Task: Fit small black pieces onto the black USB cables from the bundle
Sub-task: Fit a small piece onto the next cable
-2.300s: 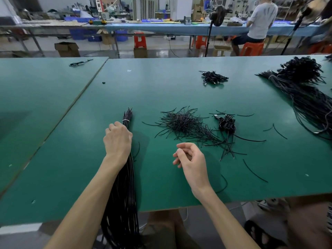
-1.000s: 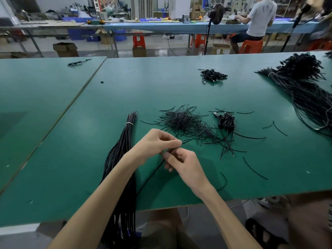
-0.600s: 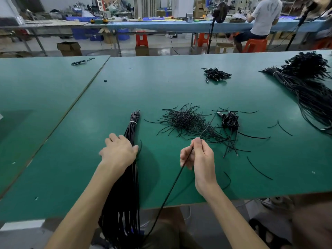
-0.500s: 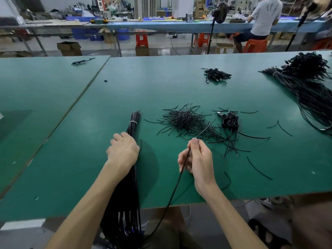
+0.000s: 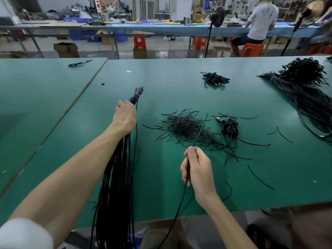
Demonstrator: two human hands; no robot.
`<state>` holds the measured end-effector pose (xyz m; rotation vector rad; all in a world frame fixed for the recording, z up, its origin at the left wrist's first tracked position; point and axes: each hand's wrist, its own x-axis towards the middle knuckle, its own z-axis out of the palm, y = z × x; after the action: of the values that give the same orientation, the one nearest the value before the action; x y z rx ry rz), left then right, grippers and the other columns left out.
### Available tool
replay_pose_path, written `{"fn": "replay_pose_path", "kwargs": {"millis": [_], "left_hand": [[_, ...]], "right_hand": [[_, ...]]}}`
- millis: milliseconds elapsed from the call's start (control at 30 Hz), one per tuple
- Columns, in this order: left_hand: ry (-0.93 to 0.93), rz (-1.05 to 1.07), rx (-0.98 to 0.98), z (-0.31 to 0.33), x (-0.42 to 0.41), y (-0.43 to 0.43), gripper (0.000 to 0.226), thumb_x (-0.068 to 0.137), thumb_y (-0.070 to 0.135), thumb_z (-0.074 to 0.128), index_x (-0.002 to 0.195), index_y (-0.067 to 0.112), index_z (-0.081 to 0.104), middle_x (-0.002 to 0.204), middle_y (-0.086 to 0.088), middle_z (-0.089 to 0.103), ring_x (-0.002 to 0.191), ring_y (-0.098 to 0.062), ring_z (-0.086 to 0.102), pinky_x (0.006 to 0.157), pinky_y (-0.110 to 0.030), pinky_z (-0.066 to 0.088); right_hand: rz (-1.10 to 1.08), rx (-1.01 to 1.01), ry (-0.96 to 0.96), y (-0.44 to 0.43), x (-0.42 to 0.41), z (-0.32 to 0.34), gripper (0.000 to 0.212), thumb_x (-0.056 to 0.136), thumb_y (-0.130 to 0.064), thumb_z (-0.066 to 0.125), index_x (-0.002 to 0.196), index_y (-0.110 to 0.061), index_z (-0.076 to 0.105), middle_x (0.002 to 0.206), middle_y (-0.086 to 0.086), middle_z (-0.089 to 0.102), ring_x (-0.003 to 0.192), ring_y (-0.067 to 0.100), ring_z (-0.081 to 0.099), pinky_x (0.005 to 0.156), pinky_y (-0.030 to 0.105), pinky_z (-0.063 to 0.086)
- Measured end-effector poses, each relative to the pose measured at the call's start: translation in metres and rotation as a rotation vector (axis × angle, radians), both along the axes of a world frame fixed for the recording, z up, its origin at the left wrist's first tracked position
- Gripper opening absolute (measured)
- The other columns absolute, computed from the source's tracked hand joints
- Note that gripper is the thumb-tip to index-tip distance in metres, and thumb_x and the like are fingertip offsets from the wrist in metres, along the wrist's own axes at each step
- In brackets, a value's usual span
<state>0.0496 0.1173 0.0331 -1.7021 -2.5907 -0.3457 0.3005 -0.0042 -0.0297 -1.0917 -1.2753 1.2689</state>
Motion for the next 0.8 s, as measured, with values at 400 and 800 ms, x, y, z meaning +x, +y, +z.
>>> {"fn": "replay_pose_path", "kwargs": {"millis": [400, 800], "left_hand": [[0.076, 0.081, -0.281, -0.025, -0.01, -0.041, 0.083, 0.101, 0.065, 0.04, 0.146, -0.004, 0.035, 0.146, -0.023, 0.034, 0.137, -0.037, 0.034, 0.108, -0.053, 0.035], [0.198, 0.078, -0.333, -0.055, 0.028, -0.083, 0.06, 0.097, 0.003, 0.049, 0.144, -0.02, 0.021, 0.13, -0.023, 0.039, 0.111, -0.031, 0.052, 0.073, -0.033, 0.04]], "right_hand": [[0.02, 0.046, 0.006, 0.003, 0.0, 0.0, 0.026, 0.109, -0.036, 0.047, 0.105, -0.02, 0.067, 0.058, -0.003, 0.05, 0.051, 0.012, 0.044, 0.048, 0.021, 0.04], [0.066, 0.062, -0.005, 0.001, -0.002, -0.002, 0.022, 0.109, -0.019, 0.05, 0.124, -0.027, 0.064, 0.065, -0.009, 0.049, 0.064, 0.009, 0.045, 0.061, 0.024, 0.043]]}}
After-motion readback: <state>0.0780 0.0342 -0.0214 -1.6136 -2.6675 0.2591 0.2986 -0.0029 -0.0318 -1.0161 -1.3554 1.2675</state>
